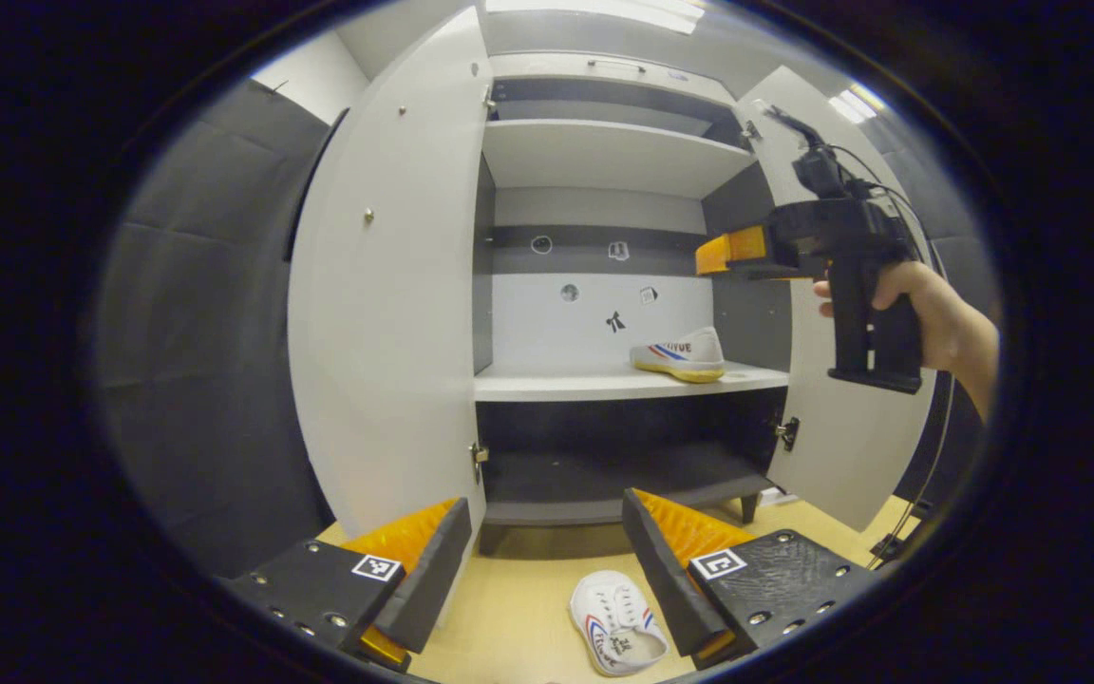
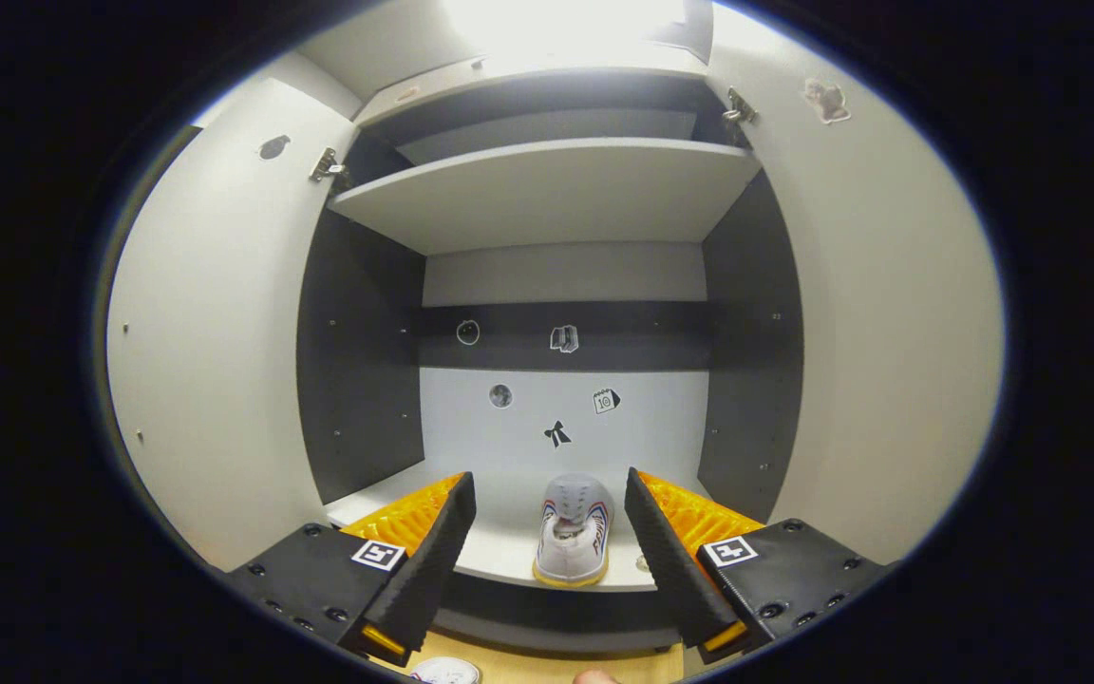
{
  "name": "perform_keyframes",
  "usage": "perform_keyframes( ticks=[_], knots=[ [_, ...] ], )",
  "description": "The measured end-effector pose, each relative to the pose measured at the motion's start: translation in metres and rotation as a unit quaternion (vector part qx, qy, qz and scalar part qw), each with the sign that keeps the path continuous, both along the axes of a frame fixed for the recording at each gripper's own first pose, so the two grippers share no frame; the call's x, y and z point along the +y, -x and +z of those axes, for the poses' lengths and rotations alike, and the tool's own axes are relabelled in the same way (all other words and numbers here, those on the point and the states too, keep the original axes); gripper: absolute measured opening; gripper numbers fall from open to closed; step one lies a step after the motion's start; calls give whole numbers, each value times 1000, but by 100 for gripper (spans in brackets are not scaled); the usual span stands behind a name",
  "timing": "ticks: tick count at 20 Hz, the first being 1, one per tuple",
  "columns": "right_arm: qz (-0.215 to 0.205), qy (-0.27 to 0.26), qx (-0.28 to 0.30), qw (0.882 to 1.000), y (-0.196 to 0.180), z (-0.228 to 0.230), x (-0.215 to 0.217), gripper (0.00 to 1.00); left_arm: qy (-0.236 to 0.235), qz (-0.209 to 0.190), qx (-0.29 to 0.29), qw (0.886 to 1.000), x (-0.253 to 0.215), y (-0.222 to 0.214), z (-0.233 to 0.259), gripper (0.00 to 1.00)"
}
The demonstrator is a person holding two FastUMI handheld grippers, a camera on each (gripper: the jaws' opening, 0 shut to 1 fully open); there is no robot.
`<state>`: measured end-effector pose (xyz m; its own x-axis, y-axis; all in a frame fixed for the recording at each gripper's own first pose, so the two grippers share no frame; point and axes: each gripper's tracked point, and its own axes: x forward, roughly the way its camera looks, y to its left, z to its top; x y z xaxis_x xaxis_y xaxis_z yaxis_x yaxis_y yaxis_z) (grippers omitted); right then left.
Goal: Grab one shoe with the right hand and put it into the shoe cabinet, grab the other shoe with the left hand and put it into the shoe cabinet; then close the right door with the right hand and the left door with the left hand.
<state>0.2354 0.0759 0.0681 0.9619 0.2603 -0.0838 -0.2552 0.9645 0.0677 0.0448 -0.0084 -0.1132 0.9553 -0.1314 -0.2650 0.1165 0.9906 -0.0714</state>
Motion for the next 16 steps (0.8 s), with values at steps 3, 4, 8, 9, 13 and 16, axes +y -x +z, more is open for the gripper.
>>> perform_keyframes(
  ticks=[3, 4, 8, 9, 13, 16],
  knots=[
    [-6, 2, 7, 1000, 34, -11, -15, 99, 6, -21, 27, 999, -6, -4, -25, 94],
    [-8, 2, 6, 1000, 47, -14, -20, 94, 6, -28, 37, 999, -7, -6, -34, 94],
    [-28, 9, 2, 1000, 84, -29, -41, 94, 4, -57, 77, 995, -13, -7, -71, 95],
    [-31, 6, 4, 1000, 93, -33, -44, 99, 3, -65, 85, 994, -17, -6, -81, 95],
    [-37, 9, 22, 999, 123, -51, -52, 99, 7, -91, 131, 987, -33, -1, -120, 95],
    [-41, 16, 30, 999, 140, -59, -55, 99, 6, -106, 167, 980, -40, 7, -150, 94]
  ],
)
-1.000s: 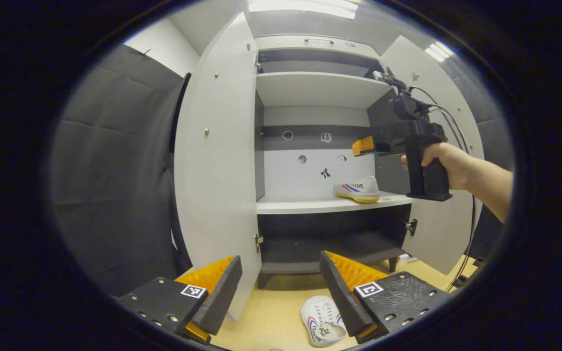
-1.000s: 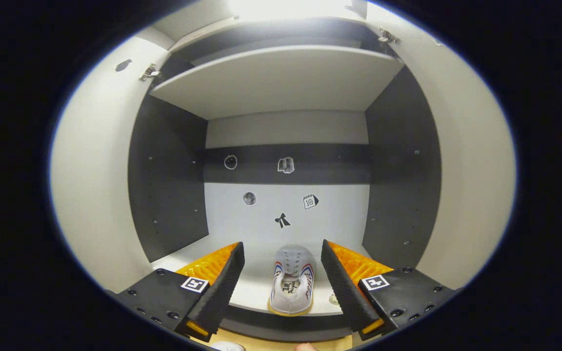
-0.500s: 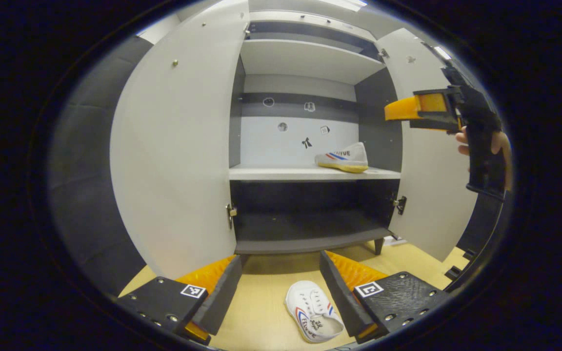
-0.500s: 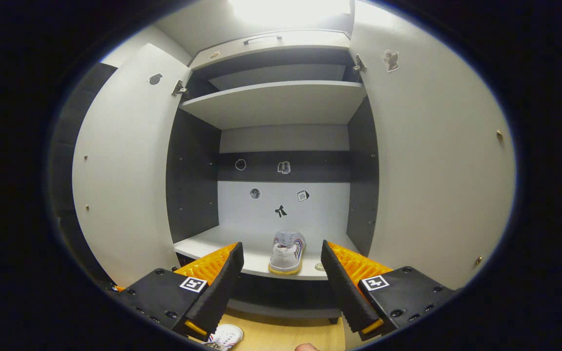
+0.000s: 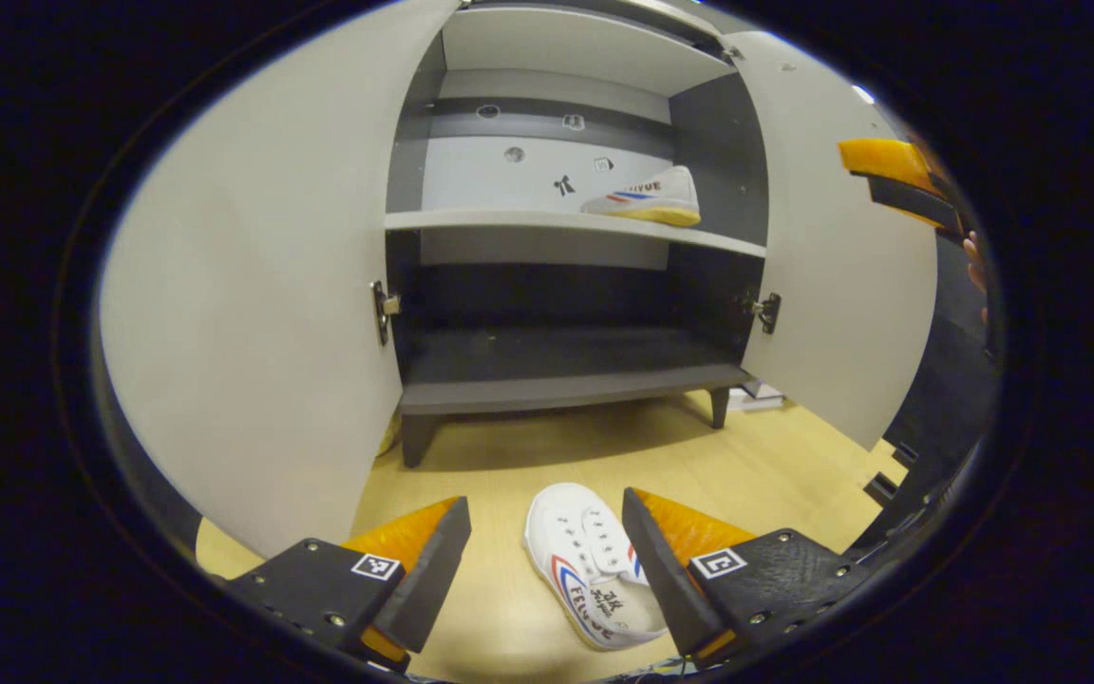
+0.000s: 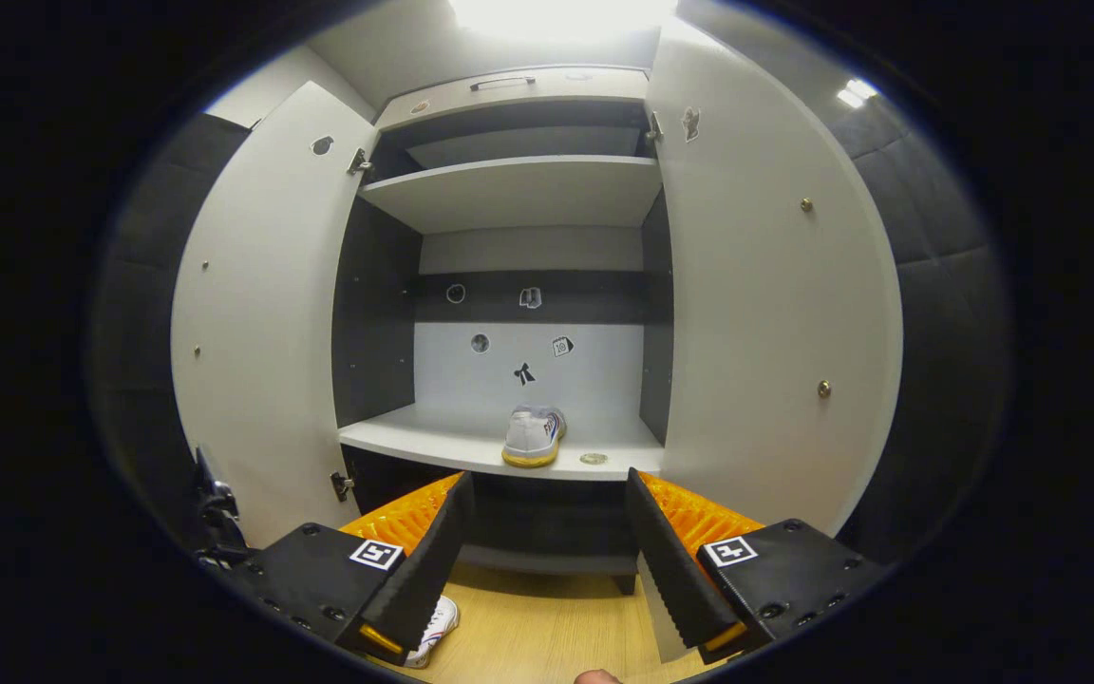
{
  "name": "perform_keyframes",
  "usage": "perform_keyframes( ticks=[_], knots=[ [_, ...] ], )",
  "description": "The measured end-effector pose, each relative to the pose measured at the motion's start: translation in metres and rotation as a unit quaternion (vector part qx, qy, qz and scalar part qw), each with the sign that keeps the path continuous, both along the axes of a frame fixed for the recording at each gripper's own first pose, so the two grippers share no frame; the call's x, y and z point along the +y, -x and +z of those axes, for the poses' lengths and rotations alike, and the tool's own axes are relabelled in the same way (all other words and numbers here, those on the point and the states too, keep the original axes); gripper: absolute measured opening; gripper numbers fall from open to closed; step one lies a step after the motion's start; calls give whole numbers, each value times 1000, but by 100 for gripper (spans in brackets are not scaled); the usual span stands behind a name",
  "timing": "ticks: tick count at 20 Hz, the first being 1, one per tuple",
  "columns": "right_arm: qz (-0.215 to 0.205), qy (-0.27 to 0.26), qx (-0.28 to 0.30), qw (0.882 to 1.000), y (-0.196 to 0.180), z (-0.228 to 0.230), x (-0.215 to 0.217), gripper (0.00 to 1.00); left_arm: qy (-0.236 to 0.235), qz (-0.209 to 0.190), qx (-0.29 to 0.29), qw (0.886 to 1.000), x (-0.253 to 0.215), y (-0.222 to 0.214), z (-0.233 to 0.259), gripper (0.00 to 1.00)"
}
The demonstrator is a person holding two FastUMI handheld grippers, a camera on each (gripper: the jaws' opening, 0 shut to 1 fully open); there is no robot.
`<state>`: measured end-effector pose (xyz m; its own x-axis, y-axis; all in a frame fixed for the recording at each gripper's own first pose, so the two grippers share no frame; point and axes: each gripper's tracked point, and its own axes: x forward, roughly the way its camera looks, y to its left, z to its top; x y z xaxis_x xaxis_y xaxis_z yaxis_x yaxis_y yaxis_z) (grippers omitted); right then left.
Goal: Grab one shoe with the right hand and put it into the shoe cabinet, grab the other shoe with the left hand and put it into the shoe cabinet; then close the right door with the right hand and the left door with the left hand.
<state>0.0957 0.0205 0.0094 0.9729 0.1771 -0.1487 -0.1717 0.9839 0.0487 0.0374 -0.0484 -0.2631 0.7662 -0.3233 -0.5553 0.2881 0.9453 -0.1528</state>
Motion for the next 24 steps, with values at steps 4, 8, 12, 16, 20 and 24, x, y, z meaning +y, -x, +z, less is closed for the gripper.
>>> perform_keyframes(
  ticks=[4, 8, 12, 16, 20, 24],
  knots=[
    [-6, 2, 12, 1000, 16, -8, -3, 99, -21, -16, 39, 999, -5, 5, -41, 95],
    [-11, 6, 28, 1000, 26, -19, -7, 99, -26, -21, 79, 996, -8, 13, -74, 95],
    [-14, 6, 41, 999, 32, -27, -9, 99, -28, -17, 100, 994, -9, 13, -91, 95],
    [-13, 0, 48, 999, 36, -29, -7, 99, -42, -15, 125, 991, -7, 17, -109, 95],
    [-11, 7, 57, 998, 36, -37, -8, 99, -49, -15, 140, 989, -9, 18, -121, 96],
    [-7, -5, 68, 998, 38, -39, -6, 99, -33, -15, 159, 987, -15, 20, -131, 98]
  ],
)
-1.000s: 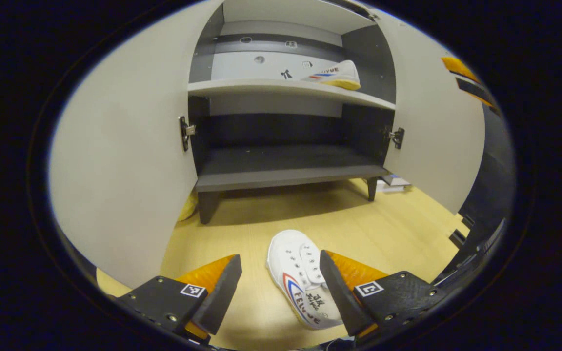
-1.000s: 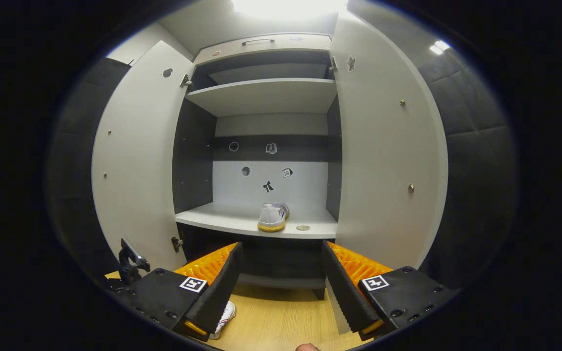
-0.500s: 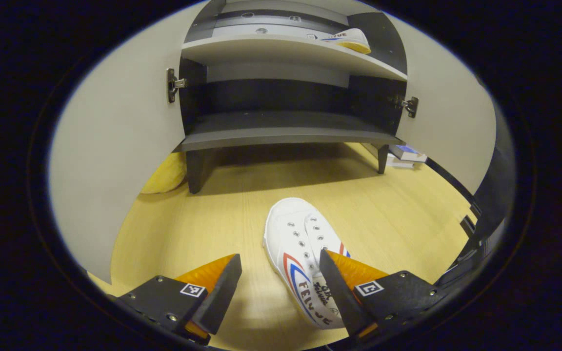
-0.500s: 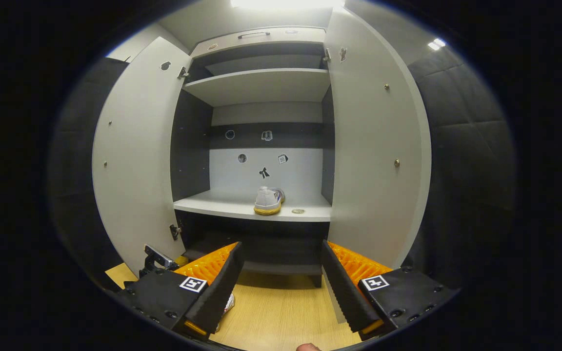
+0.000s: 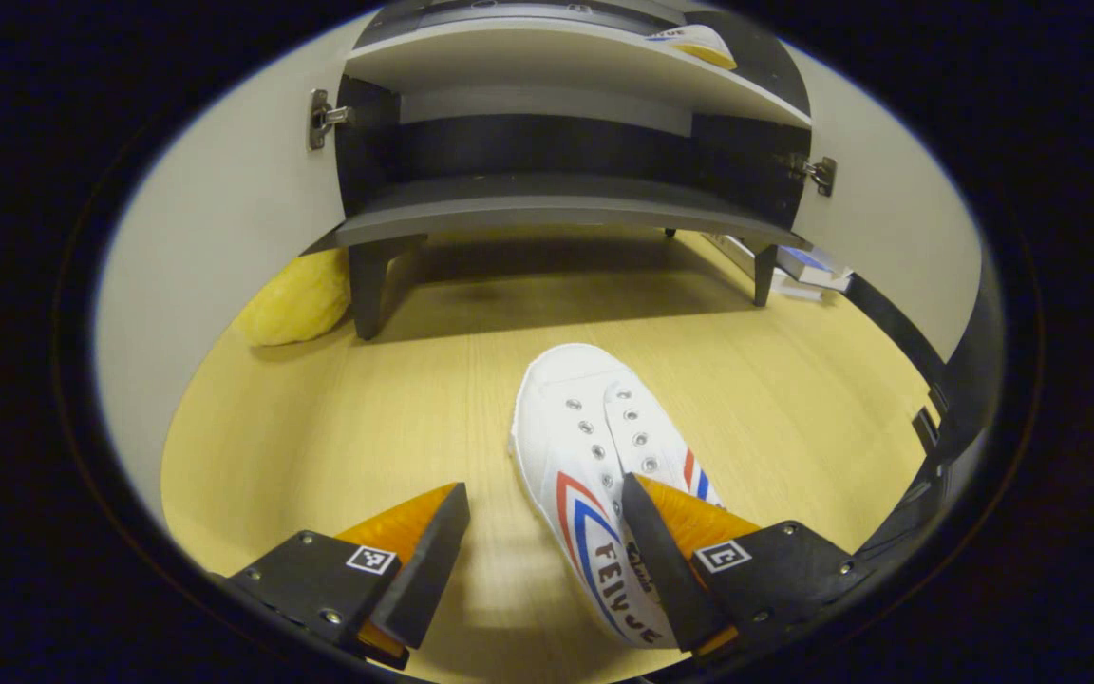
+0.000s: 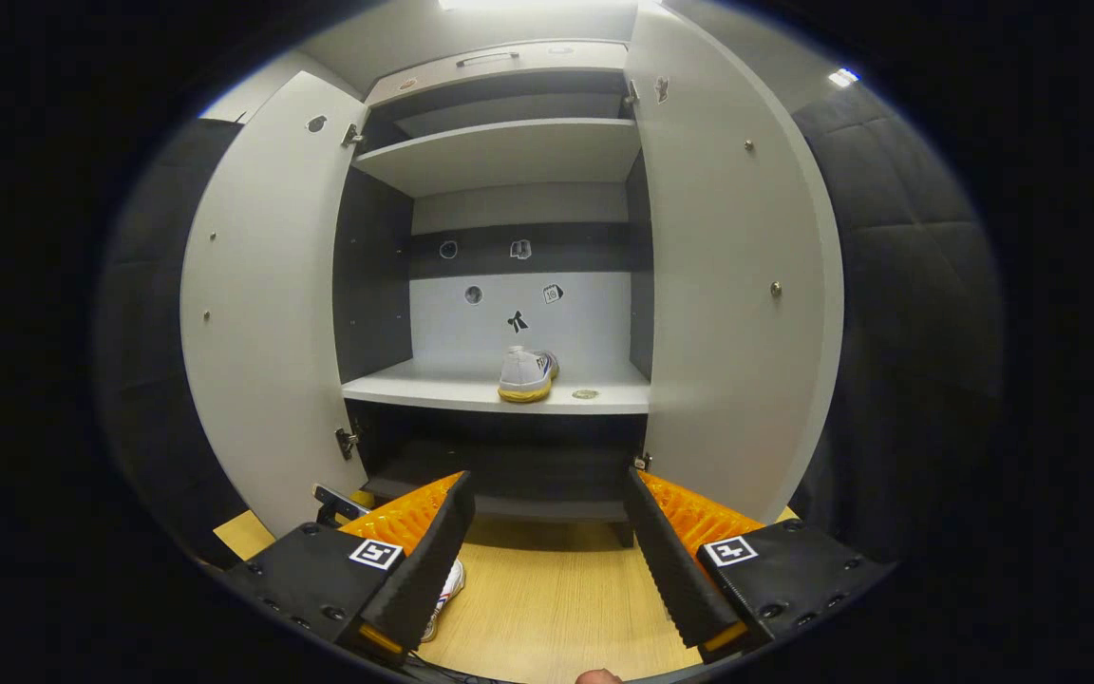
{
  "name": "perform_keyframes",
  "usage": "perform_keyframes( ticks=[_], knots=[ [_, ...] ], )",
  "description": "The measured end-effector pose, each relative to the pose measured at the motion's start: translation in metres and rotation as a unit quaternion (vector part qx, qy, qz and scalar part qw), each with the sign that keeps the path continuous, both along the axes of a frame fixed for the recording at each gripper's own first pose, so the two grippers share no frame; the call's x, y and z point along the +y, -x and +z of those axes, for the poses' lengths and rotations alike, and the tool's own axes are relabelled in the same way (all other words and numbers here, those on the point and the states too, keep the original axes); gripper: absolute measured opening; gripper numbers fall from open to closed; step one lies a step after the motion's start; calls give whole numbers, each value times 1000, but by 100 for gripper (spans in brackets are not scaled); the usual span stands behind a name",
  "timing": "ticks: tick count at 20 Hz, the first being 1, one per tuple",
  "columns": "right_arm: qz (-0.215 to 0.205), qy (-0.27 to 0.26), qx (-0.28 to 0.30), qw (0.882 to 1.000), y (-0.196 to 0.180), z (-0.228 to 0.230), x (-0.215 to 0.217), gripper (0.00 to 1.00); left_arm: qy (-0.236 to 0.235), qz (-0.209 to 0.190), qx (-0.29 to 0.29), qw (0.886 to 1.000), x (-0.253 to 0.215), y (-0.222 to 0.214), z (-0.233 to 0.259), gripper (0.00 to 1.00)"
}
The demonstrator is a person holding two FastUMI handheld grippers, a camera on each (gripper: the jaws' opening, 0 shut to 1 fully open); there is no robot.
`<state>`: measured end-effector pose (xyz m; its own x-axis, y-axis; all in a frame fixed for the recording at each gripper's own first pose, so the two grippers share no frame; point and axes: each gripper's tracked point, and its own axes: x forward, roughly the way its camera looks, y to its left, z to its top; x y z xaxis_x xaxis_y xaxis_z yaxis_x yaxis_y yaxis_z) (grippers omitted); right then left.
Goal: Grab one shoe with the right hand and put it into the shoe cabinet, grab the other shoe with the left hand and put it into the shoe cabinet; then close the right door with the right hand and the left door with the left hand.
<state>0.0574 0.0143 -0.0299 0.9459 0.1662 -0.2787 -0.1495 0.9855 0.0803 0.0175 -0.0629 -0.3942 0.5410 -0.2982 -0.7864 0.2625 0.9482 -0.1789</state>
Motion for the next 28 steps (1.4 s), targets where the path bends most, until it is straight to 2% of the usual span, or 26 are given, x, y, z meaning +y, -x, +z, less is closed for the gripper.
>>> perform_keyframes(
  ticks=[2, 3, 5, 7, 9, 10, 11, 12, 13, 14, 15, 17, 22, 28],
  knots=[
    [5, 4, -2, 1000, 0, 1, 1, 99, 22, 4, 12, 1000, -5, 2, -1, 93],
    [8, 4, -2, 1000, -1, 1, 4, 99, 37, 4, 19, 999, -9, 4, -2, 83],
    [15, -5, 0, 1000, 0, 2, 9, 99, 39, 4, 25, 999, -12, 7, 3, 56],
    [17, -8, -1, 1000, 0, 5, 10, 99, 29, -2, 33, 999, -13, 4, 1, 57],
    [18, -4, -3, 1000, 1, 5, 9, 99, 34, 2, 45, 998, -11, 5, 2, 47],
    [18, -3, -3, 1000, 1, 5, 8, 99, 38, 4, 45, 998, -12, 1, -3, 46],
    [18, -3, -2, 1000, 1, 4, 8, 99, 45, 6, 49, 998, -12, 4, -2, 37],
    [19, -4, -1, 1000, 3, 3, 8, 94, 44, 10, 48, 998, -6, 5, 1, 37],
    [20, -4, 0, 1000, 2, 3, 8, 94, 48, 15, 46, 998, -9, 0, -3, 25],
    [20, -4, 1, 1000, 2, 2, 8, 99, 44, 11, 47, 998, -8, 4, -1, 25],
    [22, -3, 2, 1000, 3, 2, 8, 99, 36, 16, 33, 999, -5, 0, 1, 25],
    [25, 0, 1, 1000, 4, 2, 9, 99, 23, 18, 21, 999, -9, -1, 3, 4],
    [32, 3, -5, 999, 7, 6, 7, 99, 15, 28, -10, 999, -4, -10, 16, 2],
    [37, -4, -13, 999, 9, 10, 8, 99, 27, 31, -61, 997, -3, -26, 69, 1]
  ],
)
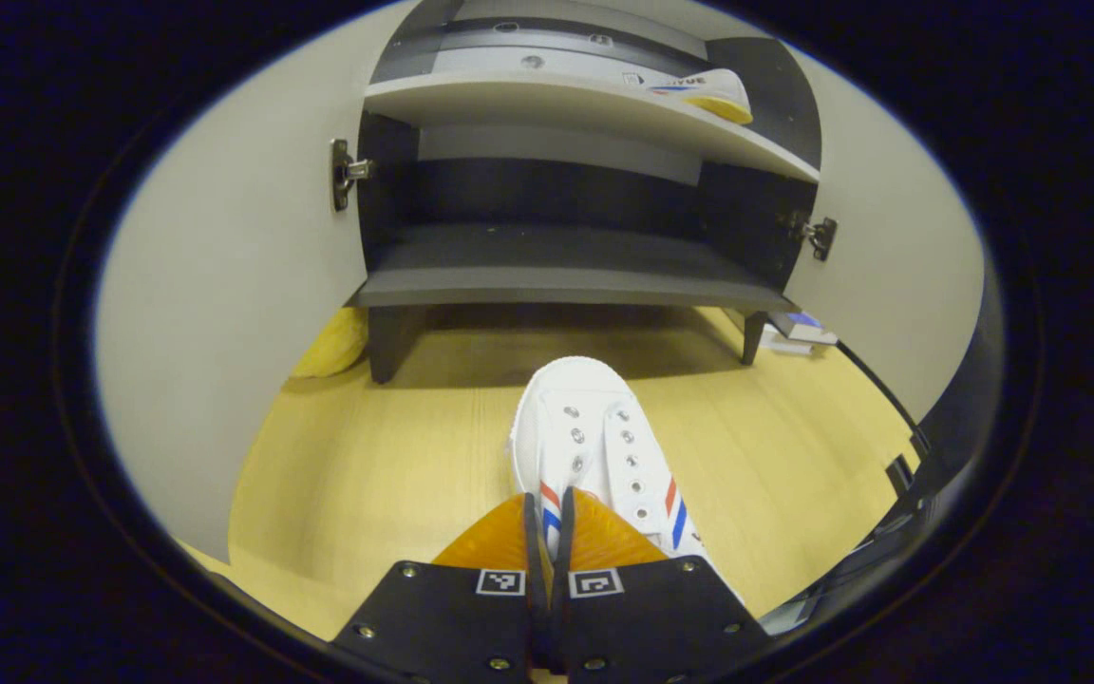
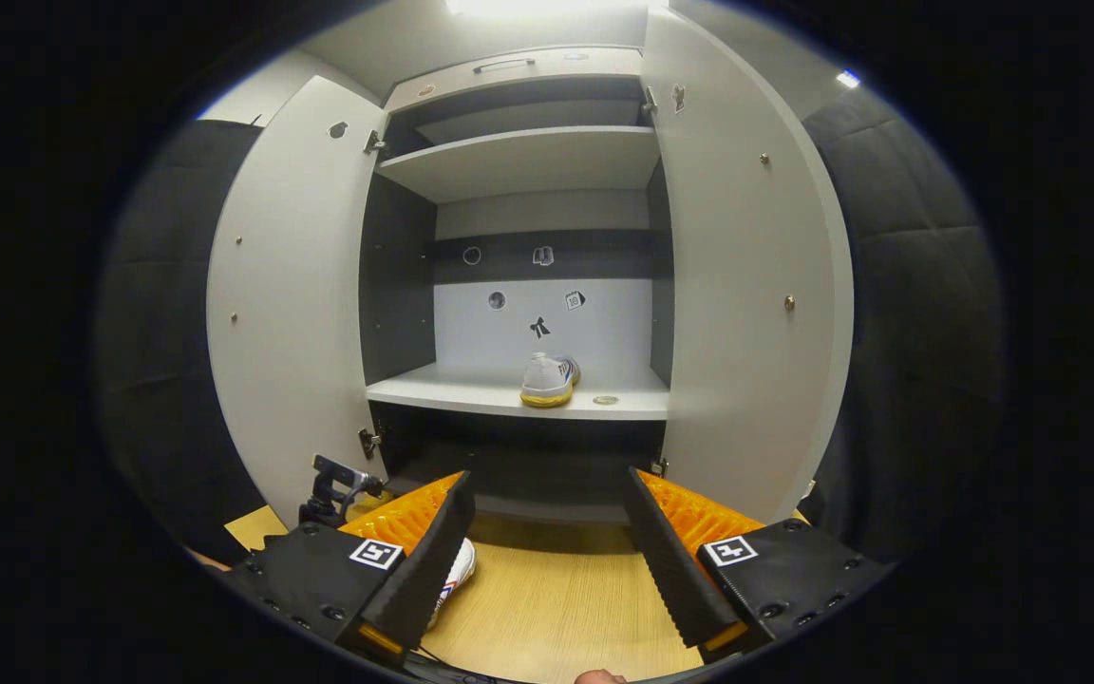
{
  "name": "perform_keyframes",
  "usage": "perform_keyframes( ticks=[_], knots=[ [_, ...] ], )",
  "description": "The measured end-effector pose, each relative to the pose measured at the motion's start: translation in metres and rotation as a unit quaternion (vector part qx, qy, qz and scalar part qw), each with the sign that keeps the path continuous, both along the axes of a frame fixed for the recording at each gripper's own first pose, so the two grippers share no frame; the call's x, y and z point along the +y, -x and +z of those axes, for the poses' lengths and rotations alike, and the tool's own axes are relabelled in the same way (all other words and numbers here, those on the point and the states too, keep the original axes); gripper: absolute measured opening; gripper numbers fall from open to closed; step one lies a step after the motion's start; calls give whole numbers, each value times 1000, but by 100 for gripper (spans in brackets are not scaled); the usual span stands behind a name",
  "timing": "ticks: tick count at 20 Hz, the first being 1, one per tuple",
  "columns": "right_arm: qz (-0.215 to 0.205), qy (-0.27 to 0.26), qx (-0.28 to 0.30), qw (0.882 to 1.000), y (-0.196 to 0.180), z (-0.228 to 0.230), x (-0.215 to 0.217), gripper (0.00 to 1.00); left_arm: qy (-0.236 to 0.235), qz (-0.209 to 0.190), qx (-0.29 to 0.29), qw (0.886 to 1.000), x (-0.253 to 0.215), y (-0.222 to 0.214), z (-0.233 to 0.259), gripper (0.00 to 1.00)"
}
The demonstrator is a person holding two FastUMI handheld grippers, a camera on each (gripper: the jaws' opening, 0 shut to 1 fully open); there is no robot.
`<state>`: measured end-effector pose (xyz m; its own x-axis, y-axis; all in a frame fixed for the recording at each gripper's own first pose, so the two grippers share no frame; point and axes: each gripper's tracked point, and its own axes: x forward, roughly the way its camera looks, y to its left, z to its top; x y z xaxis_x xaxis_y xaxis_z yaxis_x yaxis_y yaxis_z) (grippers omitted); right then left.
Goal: Grab one shoe with the right hand and put it into the shoe cabinet, grab the other shoe with the left hand and put it into the shoe cabinet; then close the right door with the right hand and the left door with the left hand.
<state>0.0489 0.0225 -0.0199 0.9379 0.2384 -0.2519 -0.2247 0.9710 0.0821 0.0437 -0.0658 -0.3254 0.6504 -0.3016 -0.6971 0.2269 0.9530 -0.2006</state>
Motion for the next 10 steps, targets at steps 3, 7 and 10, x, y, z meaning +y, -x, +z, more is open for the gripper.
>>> perform_keyframes(
  ticks=[3, 7, 10],
  knots=[
    [5, 0, -6, 1000, 0, 4, 2, 94, 14, 0, -34, 999, 6, -8, 34, 2],
    [5, -3, -10, 1000, 0, 5, 0, 99, 28, 4, -89, 996, 26, -21, 78, 2],
    [1, -7, -11, 1000, 1, 6, -3, 99, 44, 12, -136, 990, 31, -19, 97, 1]
  ],
)
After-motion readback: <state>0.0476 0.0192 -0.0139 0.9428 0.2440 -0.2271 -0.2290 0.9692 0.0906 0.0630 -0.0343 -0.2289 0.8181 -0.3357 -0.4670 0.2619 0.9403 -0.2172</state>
